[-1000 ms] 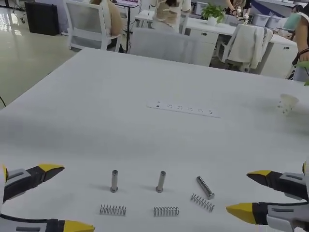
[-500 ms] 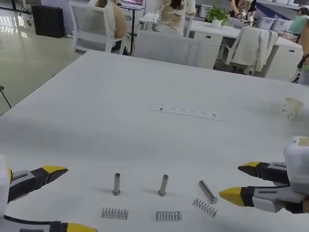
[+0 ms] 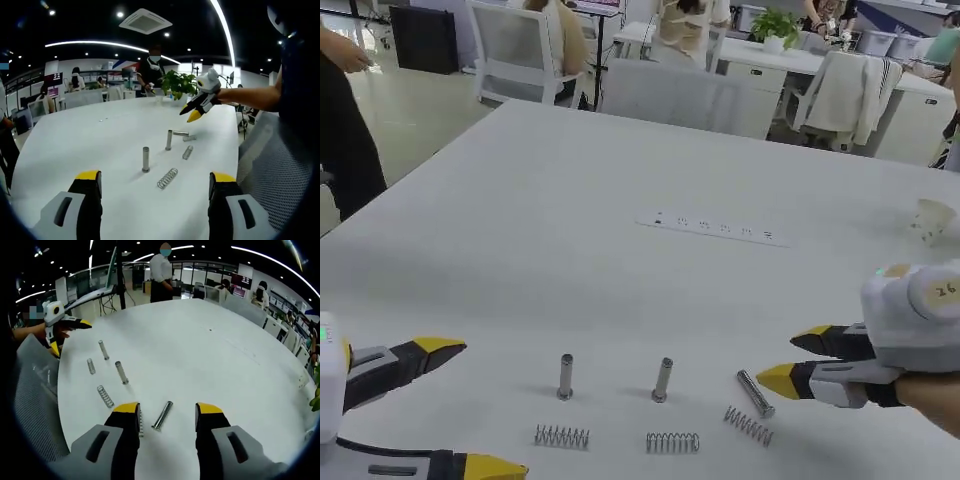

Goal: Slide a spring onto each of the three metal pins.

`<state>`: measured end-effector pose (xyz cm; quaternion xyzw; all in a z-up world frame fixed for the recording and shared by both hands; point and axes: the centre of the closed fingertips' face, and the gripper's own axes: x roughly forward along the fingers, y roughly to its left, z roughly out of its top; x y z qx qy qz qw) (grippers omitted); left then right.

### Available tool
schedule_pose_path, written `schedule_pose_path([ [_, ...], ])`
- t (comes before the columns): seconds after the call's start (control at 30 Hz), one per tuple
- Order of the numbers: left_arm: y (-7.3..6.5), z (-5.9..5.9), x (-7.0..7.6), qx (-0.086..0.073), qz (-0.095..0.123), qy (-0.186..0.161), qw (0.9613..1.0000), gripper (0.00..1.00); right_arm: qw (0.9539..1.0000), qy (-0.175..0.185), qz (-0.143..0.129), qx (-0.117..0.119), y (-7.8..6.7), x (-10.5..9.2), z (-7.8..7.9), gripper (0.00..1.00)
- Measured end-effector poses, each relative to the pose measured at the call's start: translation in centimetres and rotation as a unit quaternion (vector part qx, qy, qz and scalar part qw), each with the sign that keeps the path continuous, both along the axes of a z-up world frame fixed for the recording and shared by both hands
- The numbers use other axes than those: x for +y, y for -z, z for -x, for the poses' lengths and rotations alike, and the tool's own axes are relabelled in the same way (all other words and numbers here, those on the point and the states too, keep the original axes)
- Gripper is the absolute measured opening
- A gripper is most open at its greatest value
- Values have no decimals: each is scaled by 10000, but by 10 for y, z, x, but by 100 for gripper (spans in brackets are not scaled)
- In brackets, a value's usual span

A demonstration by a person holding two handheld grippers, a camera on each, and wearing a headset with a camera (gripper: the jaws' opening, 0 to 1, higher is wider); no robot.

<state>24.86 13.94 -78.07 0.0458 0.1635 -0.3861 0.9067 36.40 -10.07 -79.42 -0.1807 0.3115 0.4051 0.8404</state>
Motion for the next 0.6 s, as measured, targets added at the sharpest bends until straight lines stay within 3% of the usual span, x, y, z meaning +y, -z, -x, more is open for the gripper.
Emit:
schedule_pose_path([
  [0.4, 3, 0, 2, 22, 18, -23, 10000, 84, 9981, 239, 467, 319, 26, 5, -6, 30],
  [0.6, 4, 0, 2, 32, 41, -19, 10000, 84, 9966, 401, 572, 428, 33, 7, -9, 25],
])
